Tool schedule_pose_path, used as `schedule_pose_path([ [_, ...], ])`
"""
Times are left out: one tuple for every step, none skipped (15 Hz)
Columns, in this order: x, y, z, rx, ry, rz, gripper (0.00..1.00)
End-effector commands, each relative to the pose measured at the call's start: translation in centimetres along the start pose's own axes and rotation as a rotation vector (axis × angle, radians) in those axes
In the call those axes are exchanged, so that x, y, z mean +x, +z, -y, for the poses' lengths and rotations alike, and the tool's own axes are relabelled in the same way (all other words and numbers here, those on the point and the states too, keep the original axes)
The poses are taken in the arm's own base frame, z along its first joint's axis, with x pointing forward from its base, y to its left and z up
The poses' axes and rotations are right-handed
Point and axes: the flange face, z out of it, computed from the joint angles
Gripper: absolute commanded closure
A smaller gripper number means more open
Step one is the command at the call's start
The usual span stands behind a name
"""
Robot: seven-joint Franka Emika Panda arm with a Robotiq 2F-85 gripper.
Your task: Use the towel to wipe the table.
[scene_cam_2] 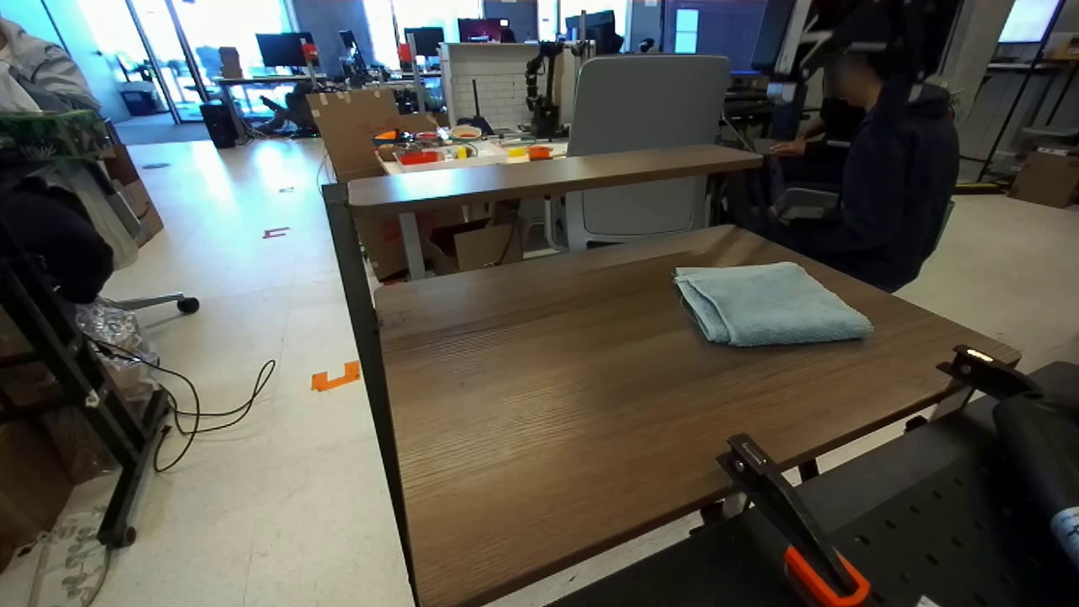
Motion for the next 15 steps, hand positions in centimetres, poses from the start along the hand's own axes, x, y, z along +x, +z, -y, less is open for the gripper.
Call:
schedule_pose_path([
  [4.7,4.6,-1.3,-0.014,0.020,0.066,0.00],
  [5.4,6.1,-1.5,-0.030,0.003,0.107,0.00],
  [6.0,7.1,-1.6,-0.051,-0.009,0.135,0.00],
  [6.4,7.8,-1.7,-0.069,-0.015,0.145,0.00],
  [6.8,8.4,-1.7,-0.084,-0.024,0.149,0.00],
  [5.4,7.8,-1.6,-0.054,-0.007,0.124,0.00],
  [5.7,8.6,-1.7,-0.057,-0.008,0.133,0.00],
  [5.7,8.9,-1.7,-0.057,-0.008,0.138,0.00],
  [5.6,8.9,-1.7,-0.057,-0.008,0.138,0.00],
  [5.7,8.7,-1.6,-0.057,-0.009,0.134,0.00],
  [5.7,8.5,-1.6,-0.057,-0.009,0.132,0.00],
  [5.7,8.5,-1.6,-0.057,-0.009,0.130,0.00],
  [5.8,8.8,-1.5,-0.060,-0.007,0.128,0.00],
  [6.3,9.5,-1.6,-0.058,0.007,0.126,0.00],
  [6.7,10.3,-1.8,-0.067,0.016,0.140,0.00],
])
